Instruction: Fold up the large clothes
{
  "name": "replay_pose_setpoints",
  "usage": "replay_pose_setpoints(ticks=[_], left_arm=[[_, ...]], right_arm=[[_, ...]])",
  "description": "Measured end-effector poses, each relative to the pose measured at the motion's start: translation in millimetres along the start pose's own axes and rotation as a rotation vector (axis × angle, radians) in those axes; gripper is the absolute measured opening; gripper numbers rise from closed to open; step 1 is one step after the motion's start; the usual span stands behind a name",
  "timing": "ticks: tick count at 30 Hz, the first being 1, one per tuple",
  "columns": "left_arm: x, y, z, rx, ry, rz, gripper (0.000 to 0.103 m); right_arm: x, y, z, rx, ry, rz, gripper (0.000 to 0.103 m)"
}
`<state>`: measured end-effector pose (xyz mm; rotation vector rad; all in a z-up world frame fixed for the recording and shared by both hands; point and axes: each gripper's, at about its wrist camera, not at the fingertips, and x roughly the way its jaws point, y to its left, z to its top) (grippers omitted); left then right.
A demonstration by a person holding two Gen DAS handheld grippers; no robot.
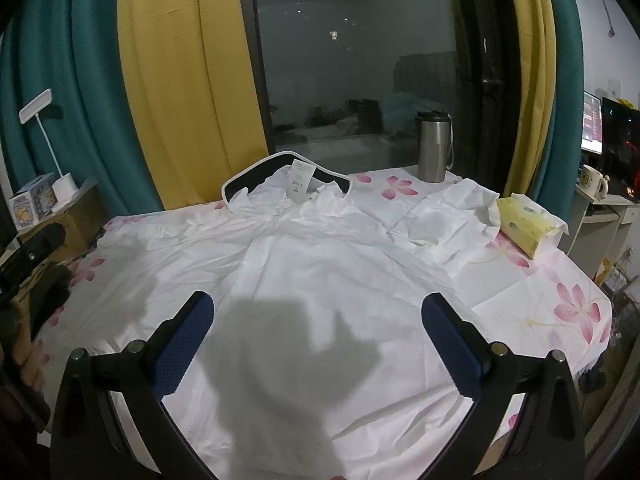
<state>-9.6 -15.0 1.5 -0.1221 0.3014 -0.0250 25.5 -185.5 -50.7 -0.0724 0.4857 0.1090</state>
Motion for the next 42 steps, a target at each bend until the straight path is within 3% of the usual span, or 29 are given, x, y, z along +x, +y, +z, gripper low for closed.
replay_pose_setpoints(ticks=[42], left_arm=[[0.5,-2.7,-1.2,0.010,0.013,0.004,0.084]], right_arm=[[2.0,-6.7,-4.4,0.007,0.002,0.001,0.102]])
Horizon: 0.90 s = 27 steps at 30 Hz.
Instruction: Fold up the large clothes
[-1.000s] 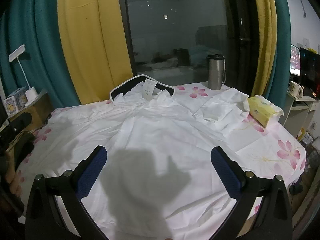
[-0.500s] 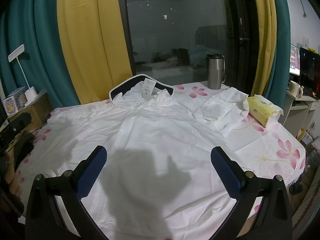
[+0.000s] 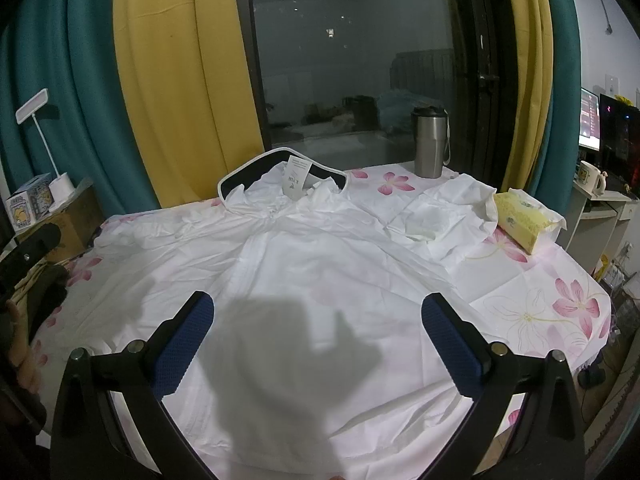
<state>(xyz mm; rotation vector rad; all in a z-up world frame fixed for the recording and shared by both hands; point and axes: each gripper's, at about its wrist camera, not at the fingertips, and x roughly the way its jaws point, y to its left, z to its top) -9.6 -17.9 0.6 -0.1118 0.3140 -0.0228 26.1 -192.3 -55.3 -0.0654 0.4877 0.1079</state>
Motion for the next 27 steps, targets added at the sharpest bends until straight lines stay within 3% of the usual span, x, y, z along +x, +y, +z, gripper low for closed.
replay_pose_setpoints(ticks=[13,19,27], left_arm=[[6.7,-8.2,0.1,0.014,0.020,-0.005,0.084],[23.0,-14.2,3.4,0.023,0.053,-0.066,0.084],[52.6,-16.1,5.2,0.004,0.101,-0.079,0.084]], right_arm=[[2.5,-7.9,-4.5,0.012,0.020,0.001,0.102],[16.7,-16.0,-3.0,-0.001,0.050,-0.008,0.102],[41.7,-42.6,5.9,-0.007,0.092,-0.035,0.102]])
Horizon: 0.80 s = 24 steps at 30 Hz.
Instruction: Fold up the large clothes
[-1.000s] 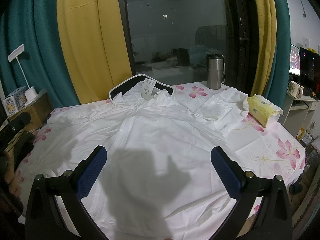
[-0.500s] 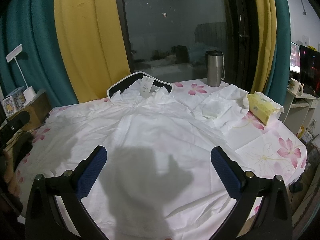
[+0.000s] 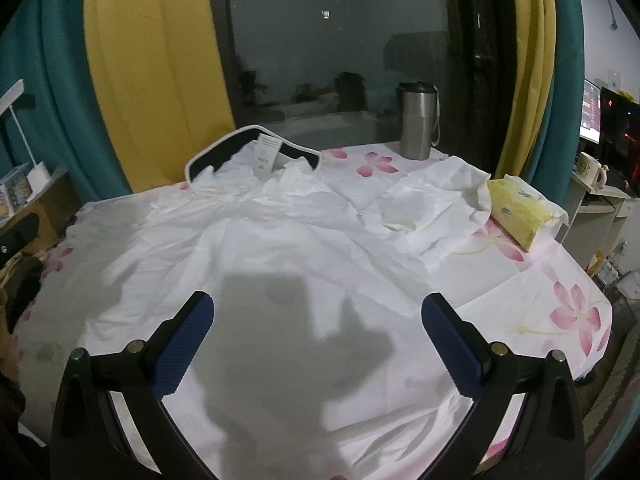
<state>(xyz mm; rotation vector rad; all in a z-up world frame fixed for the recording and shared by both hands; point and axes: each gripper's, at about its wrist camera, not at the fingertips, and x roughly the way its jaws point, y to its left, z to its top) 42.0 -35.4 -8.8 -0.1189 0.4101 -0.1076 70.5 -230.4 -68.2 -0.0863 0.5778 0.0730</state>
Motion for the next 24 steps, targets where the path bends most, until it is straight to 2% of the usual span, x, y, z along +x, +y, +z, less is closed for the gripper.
replay_pose_setpoints(ticks=[7,17,24], left_arm=[[38.6,-0.5,4.8,-0.014,0.061,-0.019,0.084],[77.7,4.0,7.9,-0.017,0.112,0.017,0.084],[101.5,23.0,6.7,-0.039,0.155,0.063,0.084]], right_arm=[[27.1,-25.6,13.9,-0.031,0.034,-0.014,0.102],[69.3,-53.5,32.0,-0.119,0.087,-0.037,0.101],[111.8,-81.4,46.6,-0.171,0.152,-0.048,0.084]])
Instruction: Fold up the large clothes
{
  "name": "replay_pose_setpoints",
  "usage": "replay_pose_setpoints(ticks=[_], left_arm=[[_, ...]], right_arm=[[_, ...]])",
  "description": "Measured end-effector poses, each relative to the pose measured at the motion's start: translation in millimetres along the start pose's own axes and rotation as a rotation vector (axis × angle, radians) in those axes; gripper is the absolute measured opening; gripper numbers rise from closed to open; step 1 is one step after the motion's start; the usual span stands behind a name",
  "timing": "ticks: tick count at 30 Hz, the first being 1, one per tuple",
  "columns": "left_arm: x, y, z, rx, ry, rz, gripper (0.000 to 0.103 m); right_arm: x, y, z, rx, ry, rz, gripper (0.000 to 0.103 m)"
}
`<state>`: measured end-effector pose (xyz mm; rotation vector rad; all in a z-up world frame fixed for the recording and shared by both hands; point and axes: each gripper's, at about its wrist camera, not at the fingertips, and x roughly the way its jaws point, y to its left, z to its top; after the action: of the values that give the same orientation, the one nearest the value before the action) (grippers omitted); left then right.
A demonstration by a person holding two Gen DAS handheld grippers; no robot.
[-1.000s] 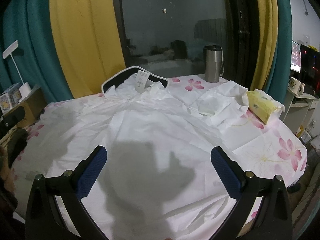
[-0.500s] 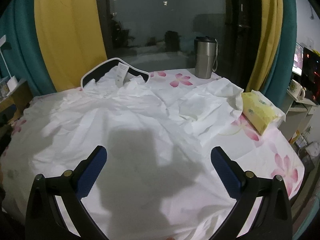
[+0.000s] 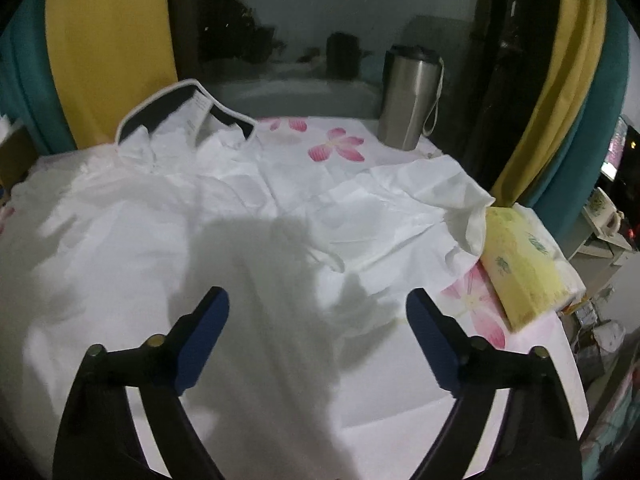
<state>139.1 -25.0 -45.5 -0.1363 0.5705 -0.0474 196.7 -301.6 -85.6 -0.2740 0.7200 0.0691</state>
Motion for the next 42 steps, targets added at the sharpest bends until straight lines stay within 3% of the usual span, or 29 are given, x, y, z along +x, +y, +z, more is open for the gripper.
replay_pose_setpoints(ticks=[6,16,19,23,32,42], left_arm=[[18.8,16.5,2.1,-0.021,0.035,0.039,0.084],[33.6,37.8,-0.8,-0.058,0.075,0.063,0.084],[32.4,40.3,0.1,-0.061,0.071,0.064,0.084],[28.7,45.0,0.3,-0.059,0.064,0.064,0.084],[11.5,55.9,1.1,-0.073,0.024,0.044,0.084],[-14.8,69.6,-0.8,-0.049,-0.031,0.037,0.084]], right_arm=[[29.7,-12.0,13.4,-0.072,0.040,-0.023,0.071],[71.4,2.6,26.6,-0.190,0.076,0.030,0.051],[81.2,2.7,28.0,-0.178,0.103,0.073,0.037],[83.2,3.8,31.5,-0.173,0.105,0.096,0.003],[45.4,14.2,52.3,-0.117,0.006,0.115,0.002],[1.6,66.9,79.8,-0.121,-0.086,0.190,0.002]])
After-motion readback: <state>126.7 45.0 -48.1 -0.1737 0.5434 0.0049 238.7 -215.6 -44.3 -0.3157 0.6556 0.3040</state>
